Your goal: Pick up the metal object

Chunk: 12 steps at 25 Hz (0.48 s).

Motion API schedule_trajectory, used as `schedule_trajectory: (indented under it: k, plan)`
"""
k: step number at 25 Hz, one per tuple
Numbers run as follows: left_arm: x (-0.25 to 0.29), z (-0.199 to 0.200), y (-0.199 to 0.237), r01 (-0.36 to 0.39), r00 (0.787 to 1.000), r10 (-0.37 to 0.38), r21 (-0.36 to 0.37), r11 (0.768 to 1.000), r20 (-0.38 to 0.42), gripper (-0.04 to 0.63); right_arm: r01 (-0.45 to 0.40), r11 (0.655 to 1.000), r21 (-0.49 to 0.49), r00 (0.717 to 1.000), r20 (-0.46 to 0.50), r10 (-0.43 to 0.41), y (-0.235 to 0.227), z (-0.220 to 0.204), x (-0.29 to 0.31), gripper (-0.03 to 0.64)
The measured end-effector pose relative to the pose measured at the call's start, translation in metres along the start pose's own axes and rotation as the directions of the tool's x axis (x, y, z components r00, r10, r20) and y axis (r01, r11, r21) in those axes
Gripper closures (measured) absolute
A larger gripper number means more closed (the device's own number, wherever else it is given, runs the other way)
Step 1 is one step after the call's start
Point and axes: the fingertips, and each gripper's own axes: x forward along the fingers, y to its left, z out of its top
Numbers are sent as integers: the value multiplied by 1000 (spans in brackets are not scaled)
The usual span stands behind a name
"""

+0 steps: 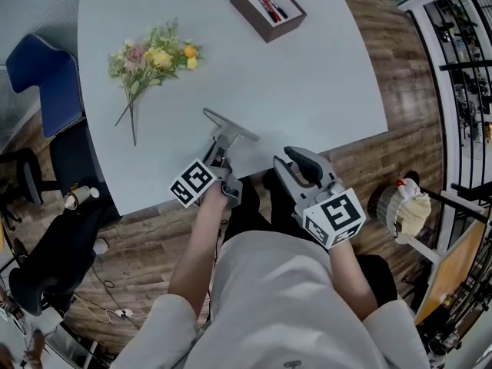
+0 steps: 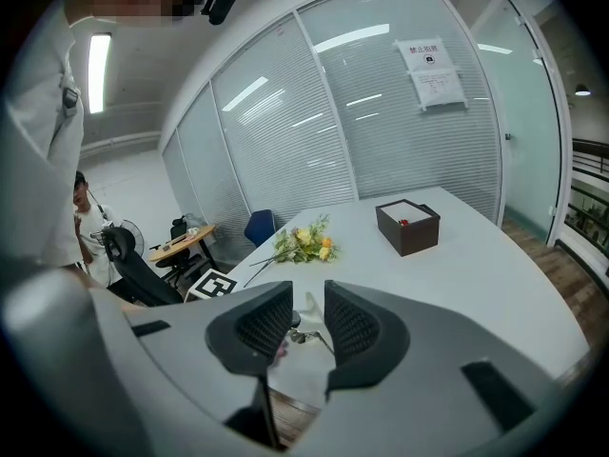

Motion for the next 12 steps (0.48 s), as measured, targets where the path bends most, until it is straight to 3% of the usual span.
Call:
schedule_trajectory:
  k: [12]
  plan:
    - [2, 0, -1, 14, 1000, -14, -6, 1000, 2, 551, 8, 1000, 3, 1000, 0, -8, -2, -2, -4, 511]
